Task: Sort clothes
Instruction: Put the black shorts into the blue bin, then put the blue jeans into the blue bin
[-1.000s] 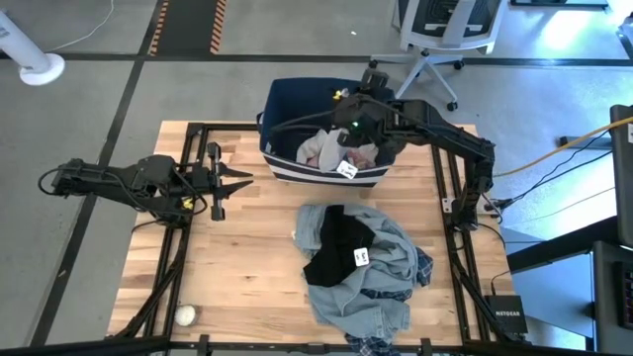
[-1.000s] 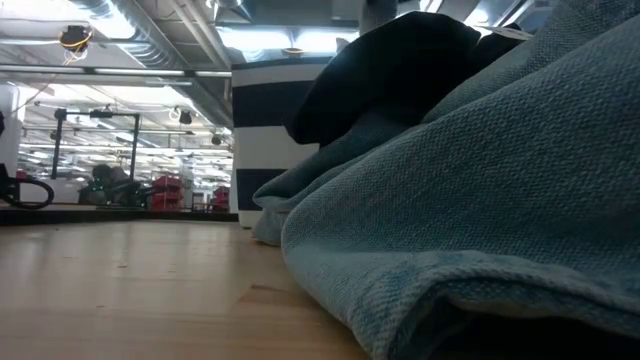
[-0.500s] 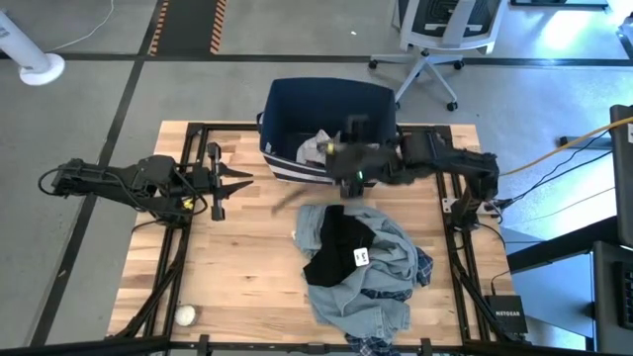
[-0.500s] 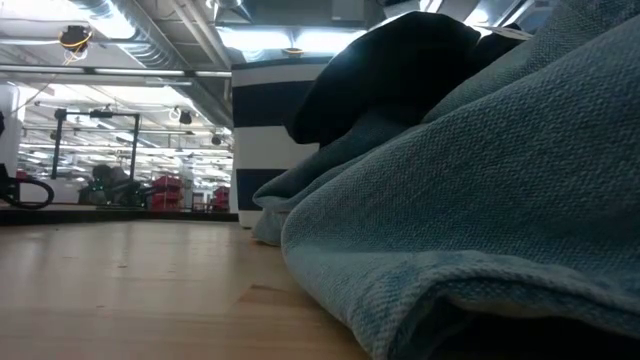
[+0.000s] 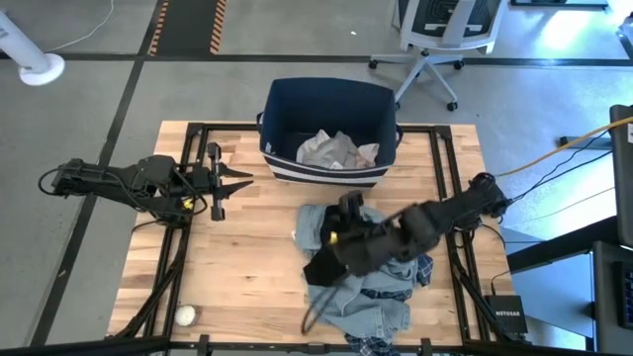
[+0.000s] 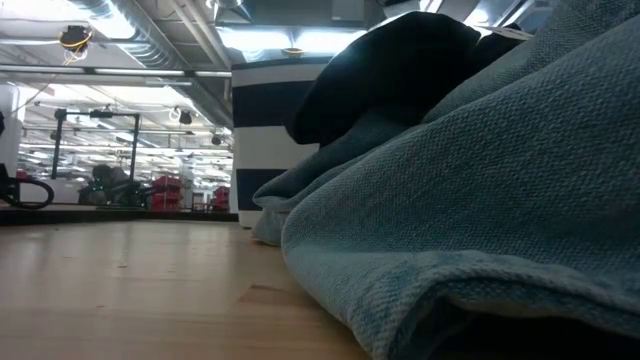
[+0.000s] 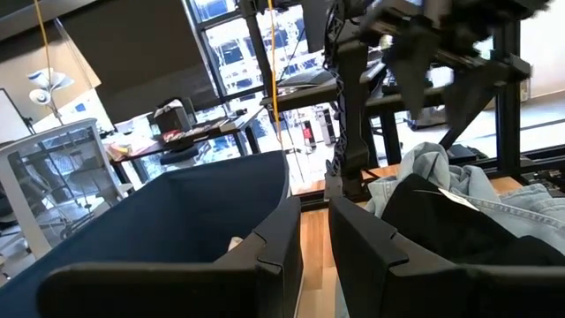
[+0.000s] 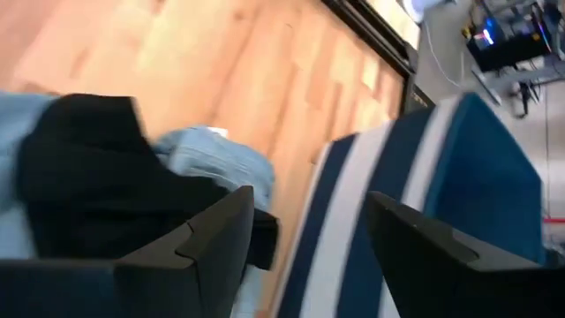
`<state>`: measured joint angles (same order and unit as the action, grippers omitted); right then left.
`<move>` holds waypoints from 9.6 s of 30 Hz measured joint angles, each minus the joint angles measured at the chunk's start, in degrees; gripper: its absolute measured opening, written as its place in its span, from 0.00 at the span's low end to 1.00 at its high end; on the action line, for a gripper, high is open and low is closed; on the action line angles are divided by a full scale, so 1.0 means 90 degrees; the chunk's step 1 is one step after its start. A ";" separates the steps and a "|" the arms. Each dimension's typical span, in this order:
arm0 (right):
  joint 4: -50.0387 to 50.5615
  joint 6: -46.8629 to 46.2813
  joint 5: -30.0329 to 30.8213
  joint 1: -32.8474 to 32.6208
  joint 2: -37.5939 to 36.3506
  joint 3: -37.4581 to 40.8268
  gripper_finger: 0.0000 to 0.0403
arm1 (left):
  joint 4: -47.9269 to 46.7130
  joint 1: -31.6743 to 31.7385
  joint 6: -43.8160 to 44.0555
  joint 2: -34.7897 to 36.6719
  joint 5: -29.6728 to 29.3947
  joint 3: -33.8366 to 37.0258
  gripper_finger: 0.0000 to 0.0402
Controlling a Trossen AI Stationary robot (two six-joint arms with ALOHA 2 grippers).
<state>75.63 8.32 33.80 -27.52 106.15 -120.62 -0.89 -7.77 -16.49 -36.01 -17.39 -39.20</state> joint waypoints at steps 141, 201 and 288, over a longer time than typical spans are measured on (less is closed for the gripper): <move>-0.1149 0.0774 -0.0719 -0.0477 0.1326 0.1707 0.59 | -0.0012 0.0000 0.0000 -0.0002 0.0000 0.0000 0.15; 0.1441 0.0106 0.2366 -0.0020 0.1290 -0.1336 0.05 | -0.0017 0.0000 0.0000 -0.0002 0.0000 0.0002 0.15; 0.1011 -0.0652 0.0020 0.1544 -0.0223 -0.0727 0.56 | -0.0024 -0.0002 -0.0051 0.0000 0.0000 0.0002 0.15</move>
<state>84.73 2.45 33.97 -13.62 104.14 -127.16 -1.10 -7.79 -16.95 -36.01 -17.39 -39.18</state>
